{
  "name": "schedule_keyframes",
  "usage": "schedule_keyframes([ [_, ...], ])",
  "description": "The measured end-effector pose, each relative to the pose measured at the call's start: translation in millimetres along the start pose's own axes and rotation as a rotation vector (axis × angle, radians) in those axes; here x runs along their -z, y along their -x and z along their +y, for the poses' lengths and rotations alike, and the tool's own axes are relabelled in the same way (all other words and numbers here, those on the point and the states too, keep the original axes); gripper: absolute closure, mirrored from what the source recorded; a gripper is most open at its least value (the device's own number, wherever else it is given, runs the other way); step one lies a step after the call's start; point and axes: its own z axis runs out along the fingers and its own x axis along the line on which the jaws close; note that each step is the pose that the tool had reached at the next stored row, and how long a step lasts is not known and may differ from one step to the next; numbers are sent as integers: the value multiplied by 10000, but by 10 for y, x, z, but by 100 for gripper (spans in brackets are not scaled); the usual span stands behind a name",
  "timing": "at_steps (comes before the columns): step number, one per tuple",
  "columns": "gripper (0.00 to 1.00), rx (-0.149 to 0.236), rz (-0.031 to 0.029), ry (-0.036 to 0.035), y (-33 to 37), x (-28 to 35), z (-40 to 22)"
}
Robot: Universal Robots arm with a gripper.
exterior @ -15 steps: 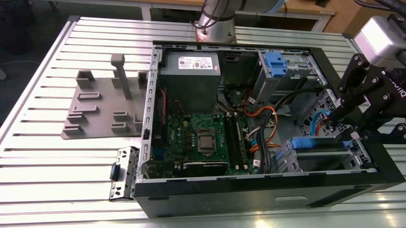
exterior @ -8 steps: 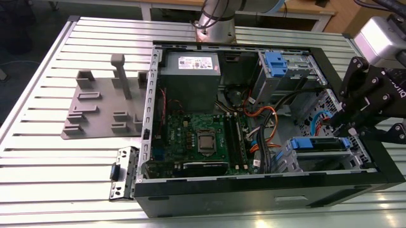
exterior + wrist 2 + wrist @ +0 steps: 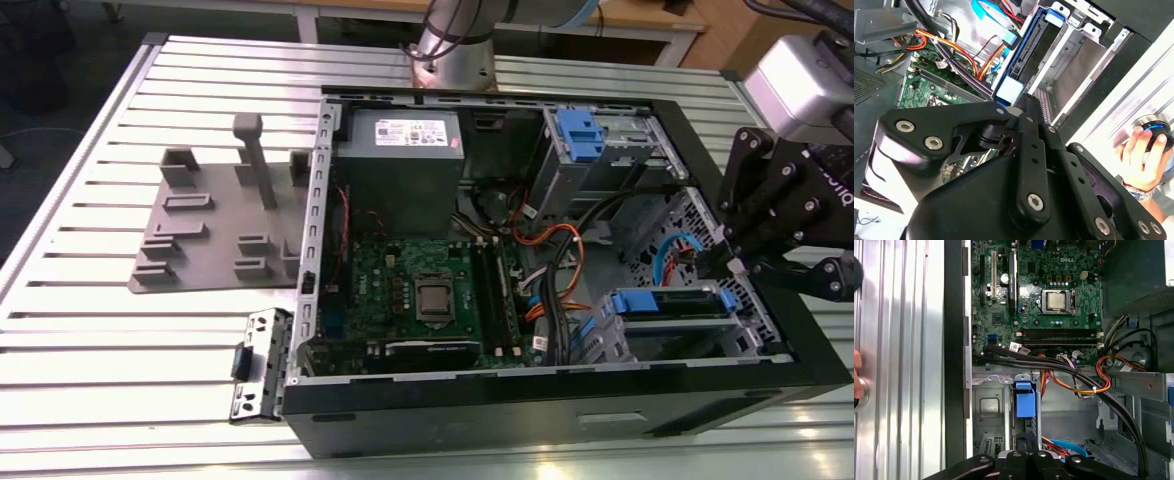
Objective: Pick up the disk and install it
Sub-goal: 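Insert the disk into the insertion slot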
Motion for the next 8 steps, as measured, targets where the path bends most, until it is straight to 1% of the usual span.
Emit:
schedule_keyframes([
  [8, 90, 0, -1, 0, -1, -8, -1],
])
